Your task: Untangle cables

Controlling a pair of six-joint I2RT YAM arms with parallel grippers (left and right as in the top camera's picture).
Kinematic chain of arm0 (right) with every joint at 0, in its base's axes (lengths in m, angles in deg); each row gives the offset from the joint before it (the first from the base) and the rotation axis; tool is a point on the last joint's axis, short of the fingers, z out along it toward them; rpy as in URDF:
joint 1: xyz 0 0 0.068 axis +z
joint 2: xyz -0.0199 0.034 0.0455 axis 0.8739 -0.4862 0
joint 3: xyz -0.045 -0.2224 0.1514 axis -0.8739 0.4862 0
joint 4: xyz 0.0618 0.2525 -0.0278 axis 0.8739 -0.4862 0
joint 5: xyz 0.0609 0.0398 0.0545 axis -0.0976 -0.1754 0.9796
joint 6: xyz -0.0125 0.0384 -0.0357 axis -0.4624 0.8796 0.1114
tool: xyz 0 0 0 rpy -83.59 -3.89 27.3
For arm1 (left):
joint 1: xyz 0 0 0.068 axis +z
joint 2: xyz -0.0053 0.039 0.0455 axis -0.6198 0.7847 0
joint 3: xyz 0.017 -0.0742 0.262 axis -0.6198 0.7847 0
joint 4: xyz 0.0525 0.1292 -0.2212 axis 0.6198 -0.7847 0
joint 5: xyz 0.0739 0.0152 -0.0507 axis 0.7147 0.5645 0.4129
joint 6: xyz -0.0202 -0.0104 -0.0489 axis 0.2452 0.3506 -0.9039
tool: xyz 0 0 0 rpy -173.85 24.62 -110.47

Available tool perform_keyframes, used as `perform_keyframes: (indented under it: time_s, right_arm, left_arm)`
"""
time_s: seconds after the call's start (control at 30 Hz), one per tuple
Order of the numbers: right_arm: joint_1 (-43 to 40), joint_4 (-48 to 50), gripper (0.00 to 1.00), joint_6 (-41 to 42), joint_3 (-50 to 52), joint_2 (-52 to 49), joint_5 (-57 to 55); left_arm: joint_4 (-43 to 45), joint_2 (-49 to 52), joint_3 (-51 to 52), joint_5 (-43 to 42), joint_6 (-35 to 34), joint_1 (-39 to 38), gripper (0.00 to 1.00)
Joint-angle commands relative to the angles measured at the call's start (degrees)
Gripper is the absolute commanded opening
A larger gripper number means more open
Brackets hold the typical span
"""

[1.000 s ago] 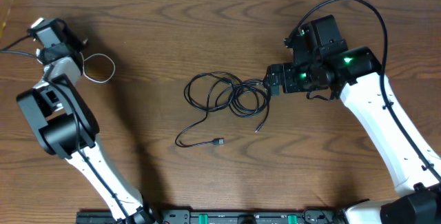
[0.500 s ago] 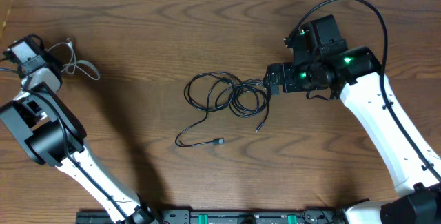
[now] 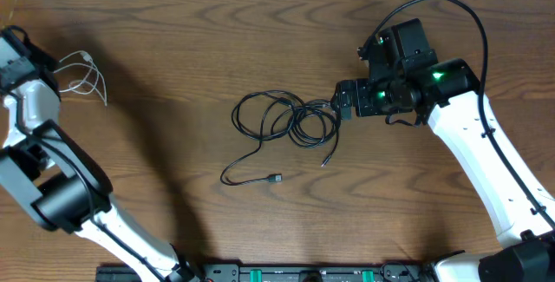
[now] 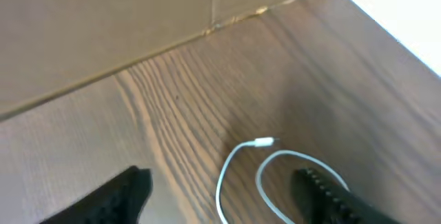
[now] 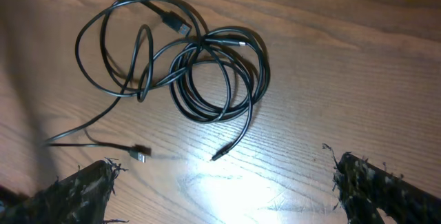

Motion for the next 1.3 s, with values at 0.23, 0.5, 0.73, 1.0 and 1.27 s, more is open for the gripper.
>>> perform_keyframes:
  time_s: [0.23,0.5,0.73,1.0,1.27]
  right_arm:
    - [0.2,0.44,0.99,0.44,-0.07,-0.39,-0.26]
    - [0.31,0.11,0.99,0.02,-0.07,-0.39,-0.26]
    - [0.68,-0.09,0.99,-0.68,-0.07,-0.39,-0.26]
    - [1.27,0.11,0.99,-0.66,-0.04,-0.39,-0.26]
    - [1.27,0.44,0.99,-0.66,-0.04,-0.39,-0.26]
  left_arm:
    - [-27.26,-11.58,-0.22,-4.35,-8.24,0.42,0.84]
    - [-36.63,-10.82,3.39,-13.22,-12.07,-0.11,0.95]
    - [-29.27,-7.43,5.16,-13.94,-11.89,-0.35,0.9]
    - [-23.02,-1.53,5.16,-31.04,-11.91,-0.98,0.36]
    - [-22.29,-1.77,5.16,-37.42,-23.58,-2.8,0.14]
